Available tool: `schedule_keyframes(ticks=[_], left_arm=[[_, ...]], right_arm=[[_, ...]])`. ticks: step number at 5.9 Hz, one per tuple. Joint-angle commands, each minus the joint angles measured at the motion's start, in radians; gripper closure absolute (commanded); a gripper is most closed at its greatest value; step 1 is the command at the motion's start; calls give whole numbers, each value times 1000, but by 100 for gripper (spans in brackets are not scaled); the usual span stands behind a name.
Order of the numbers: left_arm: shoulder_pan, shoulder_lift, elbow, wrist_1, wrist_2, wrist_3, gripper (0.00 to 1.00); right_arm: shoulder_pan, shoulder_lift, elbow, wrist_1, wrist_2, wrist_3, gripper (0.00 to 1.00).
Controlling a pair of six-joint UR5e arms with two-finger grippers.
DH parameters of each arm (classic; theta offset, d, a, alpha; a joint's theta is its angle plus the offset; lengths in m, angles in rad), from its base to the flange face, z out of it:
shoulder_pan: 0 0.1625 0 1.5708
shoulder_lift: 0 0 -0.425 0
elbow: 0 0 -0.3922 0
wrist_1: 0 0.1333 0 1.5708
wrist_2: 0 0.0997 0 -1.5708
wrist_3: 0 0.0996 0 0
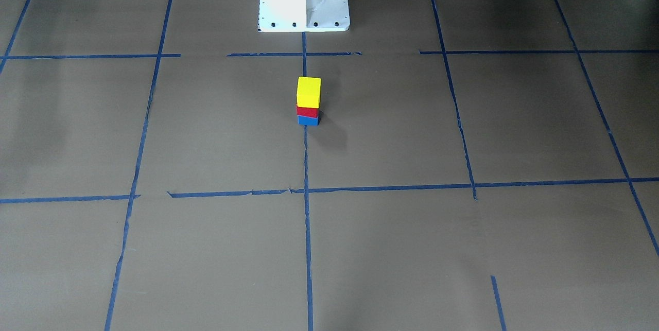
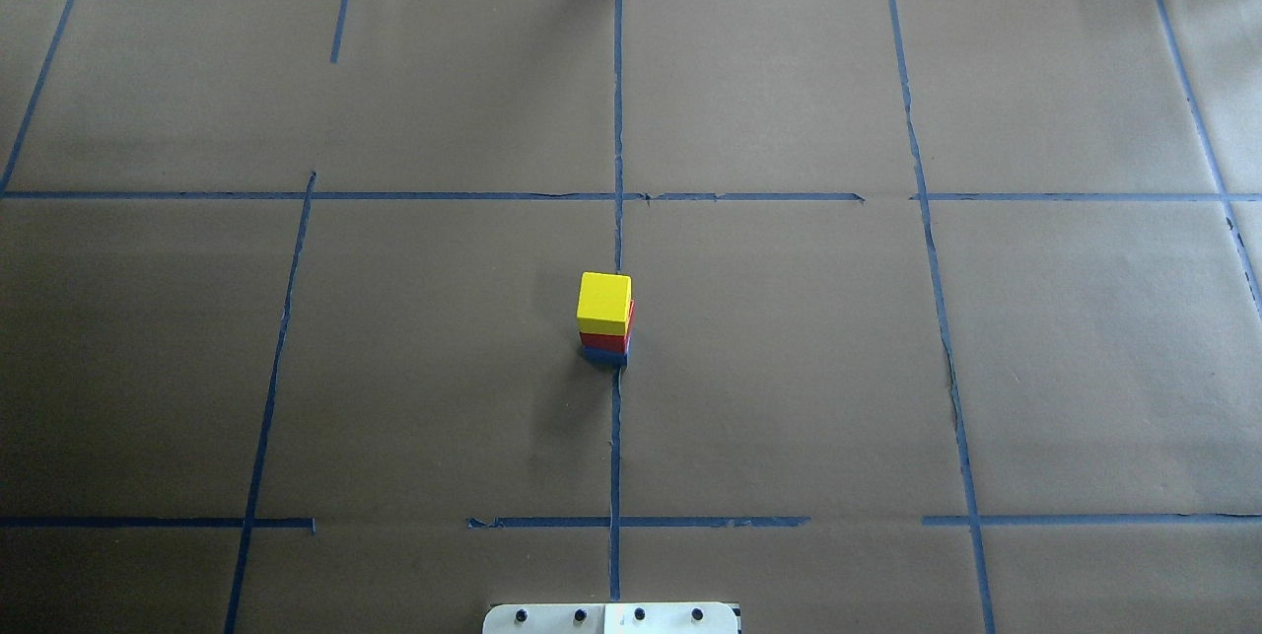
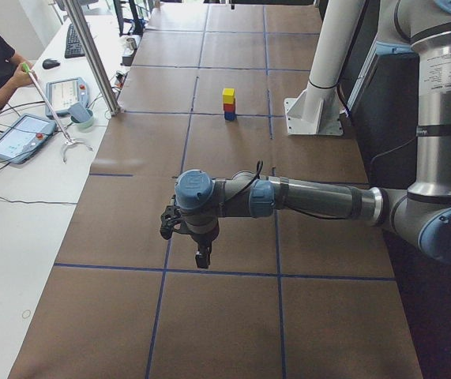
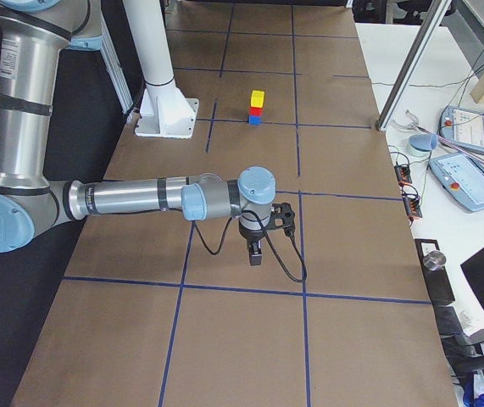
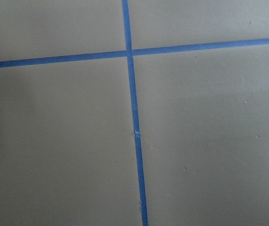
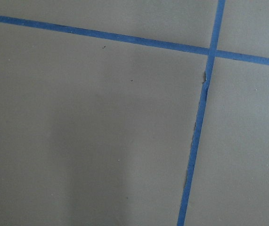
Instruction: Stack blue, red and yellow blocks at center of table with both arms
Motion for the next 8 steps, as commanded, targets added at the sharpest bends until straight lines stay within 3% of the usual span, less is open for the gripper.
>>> schedule_keyframes(ticks=[1,8], left_arm=[[0,3,-5,-5,60,-5,0],[2,2,-13,-2,67,-2,0]], right_arm=[[0,0,3,0,0,0,0],[2,-6,8,3,20,-2,0]])
